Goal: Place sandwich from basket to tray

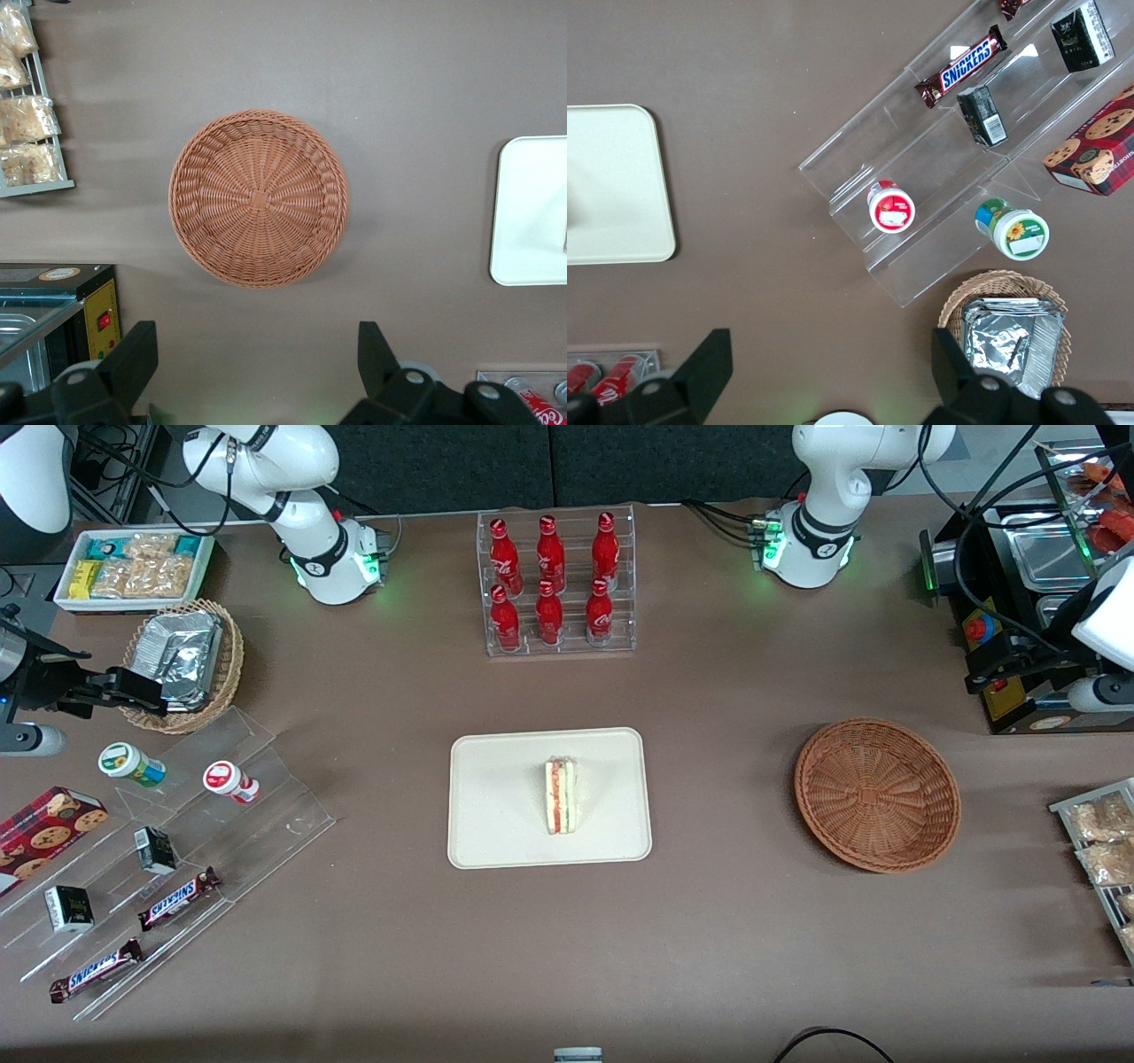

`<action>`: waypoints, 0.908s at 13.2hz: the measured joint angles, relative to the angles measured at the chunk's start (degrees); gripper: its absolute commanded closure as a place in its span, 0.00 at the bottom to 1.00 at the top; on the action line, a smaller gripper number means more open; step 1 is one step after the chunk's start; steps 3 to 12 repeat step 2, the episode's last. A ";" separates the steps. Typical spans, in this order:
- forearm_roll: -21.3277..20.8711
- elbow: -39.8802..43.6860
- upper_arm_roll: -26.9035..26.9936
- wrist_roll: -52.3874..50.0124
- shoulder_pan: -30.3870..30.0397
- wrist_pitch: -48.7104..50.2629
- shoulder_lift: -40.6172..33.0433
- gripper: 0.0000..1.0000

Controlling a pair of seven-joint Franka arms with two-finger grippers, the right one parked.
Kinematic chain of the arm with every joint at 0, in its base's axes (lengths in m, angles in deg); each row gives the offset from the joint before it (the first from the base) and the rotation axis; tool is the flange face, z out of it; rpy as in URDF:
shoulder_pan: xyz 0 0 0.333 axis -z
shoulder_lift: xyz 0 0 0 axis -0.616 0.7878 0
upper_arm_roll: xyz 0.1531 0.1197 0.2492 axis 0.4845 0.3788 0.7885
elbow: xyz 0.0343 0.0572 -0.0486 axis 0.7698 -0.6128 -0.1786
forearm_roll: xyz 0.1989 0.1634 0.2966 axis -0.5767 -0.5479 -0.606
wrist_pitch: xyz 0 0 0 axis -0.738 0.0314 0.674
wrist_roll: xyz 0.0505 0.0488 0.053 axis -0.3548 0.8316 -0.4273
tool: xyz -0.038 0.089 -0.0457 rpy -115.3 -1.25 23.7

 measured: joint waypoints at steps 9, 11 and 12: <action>0.00 0.15 -0.12 0.06 0.00 0.08 0.01 0.00; 0.00 0.15 -0.12 0.06 0.00 0.08 0.01 0.00; 0.00 0.15 -0.12 0.06 0.00 0.08 0.01 0.00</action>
